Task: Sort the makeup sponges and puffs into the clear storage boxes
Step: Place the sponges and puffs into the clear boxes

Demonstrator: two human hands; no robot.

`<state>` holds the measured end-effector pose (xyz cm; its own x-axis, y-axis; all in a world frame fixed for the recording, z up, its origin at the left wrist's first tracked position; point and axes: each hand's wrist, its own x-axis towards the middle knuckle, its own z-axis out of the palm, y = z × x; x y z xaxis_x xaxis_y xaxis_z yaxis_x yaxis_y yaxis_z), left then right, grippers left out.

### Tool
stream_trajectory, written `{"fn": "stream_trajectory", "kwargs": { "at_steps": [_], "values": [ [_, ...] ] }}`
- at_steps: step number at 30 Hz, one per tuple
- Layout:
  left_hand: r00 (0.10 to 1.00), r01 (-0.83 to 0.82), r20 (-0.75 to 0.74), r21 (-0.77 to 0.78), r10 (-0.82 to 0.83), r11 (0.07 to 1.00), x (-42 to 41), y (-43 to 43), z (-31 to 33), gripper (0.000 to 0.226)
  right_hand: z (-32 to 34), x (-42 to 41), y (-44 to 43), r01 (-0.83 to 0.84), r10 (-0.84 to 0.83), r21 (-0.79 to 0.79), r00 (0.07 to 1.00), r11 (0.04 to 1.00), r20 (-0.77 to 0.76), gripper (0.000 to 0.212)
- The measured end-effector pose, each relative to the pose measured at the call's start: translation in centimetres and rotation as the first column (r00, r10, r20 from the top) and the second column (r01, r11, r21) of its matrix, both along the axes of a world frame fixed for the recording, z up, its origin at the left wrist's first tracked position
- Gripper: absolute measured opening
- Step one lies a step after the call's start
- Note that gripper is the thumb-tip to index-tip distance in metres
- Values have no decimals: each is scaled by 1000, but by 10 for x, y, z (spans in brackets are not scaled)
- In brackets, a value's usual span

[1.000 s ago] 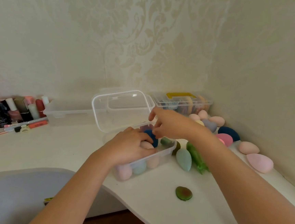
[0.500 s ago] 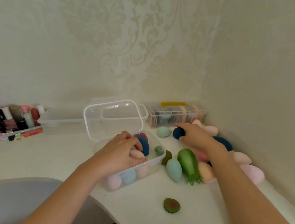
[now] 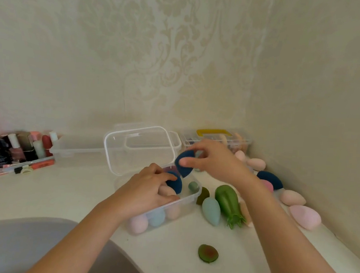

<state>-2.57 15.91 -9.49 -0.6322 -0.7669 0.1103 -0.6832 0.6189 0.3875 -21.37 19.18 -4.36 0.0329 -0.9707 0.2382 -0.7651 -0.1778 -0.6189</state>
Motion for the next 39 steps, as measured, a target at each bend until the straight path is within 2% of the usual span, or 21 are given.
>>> {"fn": "stream_trajectory", "kwargs": {
  "at_steps": [2,5,7,11,15,16,18,19,21,23,27,30,34,36,37,39],
  "values": [
    [1000,-8,4,6,8,1000,-1,0,0,48,-2,19,5,-77,77,30,997,997,-8,27],
    [1000,-3,7,12,3,1000,-1,0,0,40,0,26,8,-35,36,13,999,999,-29,24],
    [1000,8,-10,11,-8,1000,-1,0,0,32,0,24,9,3,3,67,996,998,-91,23],
    [1000,16,-3,23,-16,1000,-1,1,1,37,-9,34,8,39,35,196,933,980,-359,17],
    [1000,-3,-3,-2,3,1000,-3,0,0,14,-7,51,-1,121,8,176,801,977,-598,16],
    [1000,-1,-3,-7,1,1000,-4,-1,0,14,-9,55,-3,135,-4,171,794,976,-608,26],
    [1000,2,-10,-15,-2,1000,-6,-1,-1,12,-14,58,-8,154,-24,167,799,974,-601,38],
    [1000,4,-13,-16,-4,1000,-7,-1,0,11,-14,60,-5,144,-18,163,800,976,-600,34],
    [1000,6,-20,-17,-7,1000,-7,-1,0,12,-11,57,-2,118,29,200,796,973,-605,7],
    [1000,11,-26,-17,-11,1000,-5,-1,-1,11,-8,52,4,67,95,255,815,964,-572,20],
    [997,62,-36,-29,-63,998,-3,0,-1,17,-14,42,8,64,36,213,900,975,-434,25],
    [994,106,22,-35,-106,994,-1,-1,-1,24,-17,35,8,59,-12,176,967,983,-256,25],
    [993,112,31,-24,-111,993,0,-1,-2,23,-11,20,11,17,-9,129,998,992,-68,11],
    [994,102,45,-27,-101,994,-1,0,-1,22,-5,4,9,164,-162,-42,986,986,46,7],
    [994,99,49,-26,-97,995,-2,0,-1,22,-3,-7,5,306,-306,-148,952,940,25,14],
    [994,95,53,-20,-94,995,-2,1,0,21,-4,-34,1,549,-585,-239,801,801,-123,21]
  ]
}}
